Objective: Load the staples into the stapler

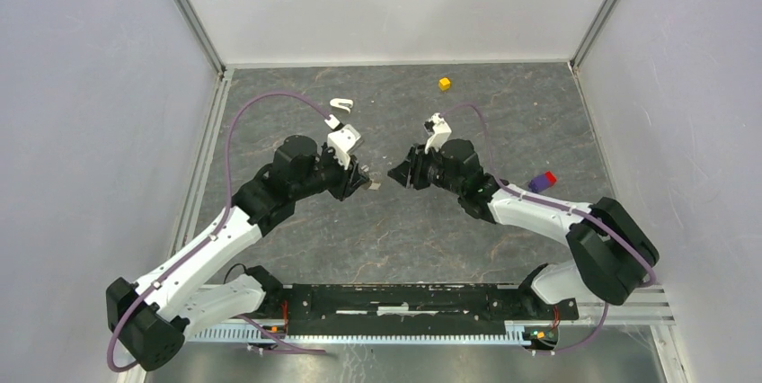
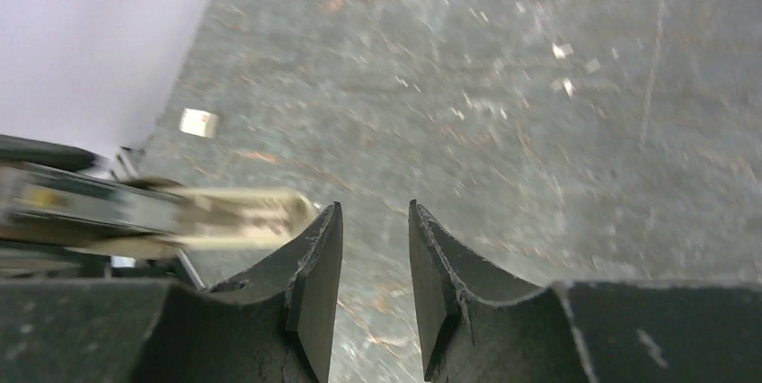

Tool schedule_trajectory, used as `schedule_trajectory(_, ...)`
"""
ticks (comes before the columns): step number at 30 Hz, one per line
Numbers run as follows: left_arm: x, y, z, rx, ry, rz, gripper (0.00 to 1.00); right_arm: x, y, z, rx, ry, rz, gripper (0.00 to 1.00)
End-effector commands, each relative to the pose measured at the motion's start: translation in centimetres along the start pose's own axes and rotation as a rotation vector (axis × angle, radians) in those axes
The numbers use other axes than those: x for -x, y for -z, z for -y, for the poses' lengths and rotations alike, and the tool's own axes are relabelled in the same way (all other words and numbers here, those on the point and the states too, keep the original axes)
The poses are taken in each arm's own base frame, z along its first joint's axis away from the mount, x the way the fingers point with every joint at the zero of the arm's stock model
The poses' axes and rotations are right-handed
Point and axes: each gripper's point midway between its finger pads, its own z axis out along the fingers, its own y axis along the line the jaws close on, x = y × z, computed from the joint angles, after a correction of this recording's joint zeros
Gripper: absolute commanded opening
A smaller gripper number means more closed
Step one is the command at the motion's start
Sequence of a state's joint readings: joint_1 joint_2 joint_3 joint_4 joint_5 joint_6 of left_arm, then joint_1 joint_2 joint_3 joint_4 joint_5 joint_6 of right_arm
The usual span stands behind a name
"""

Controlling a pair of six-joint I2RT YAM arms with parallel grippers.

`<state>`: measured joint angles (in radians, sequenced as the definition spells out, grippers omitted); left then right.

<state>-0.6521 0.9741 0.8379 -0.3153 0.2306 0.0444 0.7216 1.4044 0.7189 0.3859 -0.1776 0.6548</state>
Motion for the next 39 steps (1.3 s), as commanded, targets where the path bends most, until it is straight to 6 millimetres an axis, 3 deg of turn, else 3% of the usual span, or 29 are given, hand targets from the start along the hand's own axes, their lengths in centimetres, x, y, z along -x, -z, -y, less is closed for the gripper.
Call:
schedule_trajectory(1,3.3,0.8,-0.3,0.024,-0.05,0.117,0.02,-2.6,0.1,2.4,-0.056,-0.022,-0.056,0.39)
schedule_trajectory(4,3.4,0.9,-0.3,0.025,-0.038,0.125,0.02,-3.3,0.0,2.5,-0.036,-0.016,-0.075,0.4)
schedule_trajectory(8,3.4,1.2,0.7,-0.026,-0.038,0.131,0.02,-2.1,0.7,1.3,0.116,0.068,-0.058,0.47)
schedule_trajectory(14,2.6,2.5,3.7,-0.18,-0.053,0.148,0.02,1.7,5.1,-1.9,0.322,0.43,0.11,0.63)
schedule_trajectory(17,2.9,3.2,5.4,-0.269,-0.05,0.197,0.02,2.4,8.4,-5.2,0.483,0.607,0.235,0.76)
schedule_trajectory(22,3.6,4.3,8.5,-0.453,-0.05,0.245,0.02,2.5,11.9,-9.0,0.668,0.701,0.333,0.83)
schedule_trajectory(28,4.5,4.9,9.9,-0.55,-0.058,0.276,0.02,1.1,12.4,-11.9,0.788,0.729,0.303,0.79)
schedule_trajectory(34,4.9,5.1,10.5,-0.589,-0.062,0.286,0.02,0.3,11.5,-14.0,0.831,0.75,0.256,0.75)
schedule_trajectory(39,4.8,5.5,10.9,-0.612,-0.096,0.301,0.02,0.0,9.6,-13.6,0.778,0.744,0.207,0.67)
